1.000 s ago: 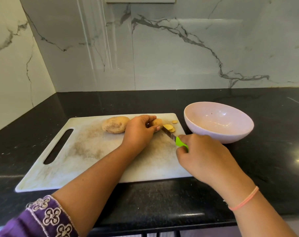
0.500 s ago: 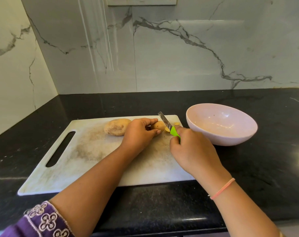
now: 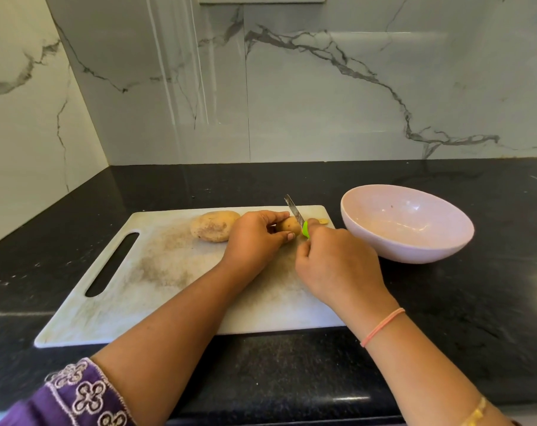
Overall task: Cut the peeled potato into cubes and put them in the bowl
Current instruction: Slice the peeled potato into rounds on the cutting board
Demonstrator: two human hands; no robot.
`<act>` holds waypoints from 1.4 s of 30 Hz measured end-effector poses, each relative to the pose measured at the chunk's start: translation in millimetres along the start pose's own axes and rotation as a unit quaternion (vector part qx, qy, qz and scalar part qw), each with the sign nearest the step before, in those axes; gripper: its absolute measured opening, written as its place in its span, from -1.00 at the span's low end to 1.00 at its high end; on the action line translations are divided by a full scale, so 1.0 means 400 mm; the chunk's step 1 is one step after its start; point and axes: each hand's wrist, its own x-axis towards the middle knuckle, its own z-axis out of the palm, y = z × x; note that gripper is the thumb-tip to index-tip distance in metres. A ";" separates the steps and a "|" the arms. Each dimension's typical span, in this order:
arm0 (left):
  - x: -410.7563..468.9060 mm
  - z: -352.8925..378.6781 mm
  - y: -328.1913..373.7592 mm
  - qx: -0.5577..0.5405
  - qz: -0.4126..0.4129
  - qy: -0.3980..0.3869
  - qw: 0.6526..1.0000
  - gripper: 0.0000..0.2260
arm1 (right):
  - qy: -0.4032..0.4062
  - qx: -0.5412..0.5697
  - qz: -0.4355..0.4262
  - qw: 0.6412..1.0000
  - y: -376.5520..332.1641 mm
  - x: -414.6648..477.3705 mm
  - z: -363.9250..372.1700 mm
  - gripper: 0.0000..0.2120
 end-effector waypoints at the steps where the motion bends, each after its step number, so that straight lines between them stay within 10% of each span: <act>1: 0.000 0.001 0.000 0.001 0.001 0.003 1.000 -0.63 | -0.004 0.001 0.001 1.000 0.002 0.002 -0.002 -0.66; 29: -0.012 0.009 0.002 0.024 0.004 0.013 1.000 -0.64 | -0.115 -0.035 -0.017 0.993 -0.007 -0.048 -0.041 -0.86; 42: -0.013 0.007 0.000 0.027 -0.009 0.011 1.000 -0.61 | -0.136 0.034 0.054 0.989 0.035 -0.093 -0.125 -0.64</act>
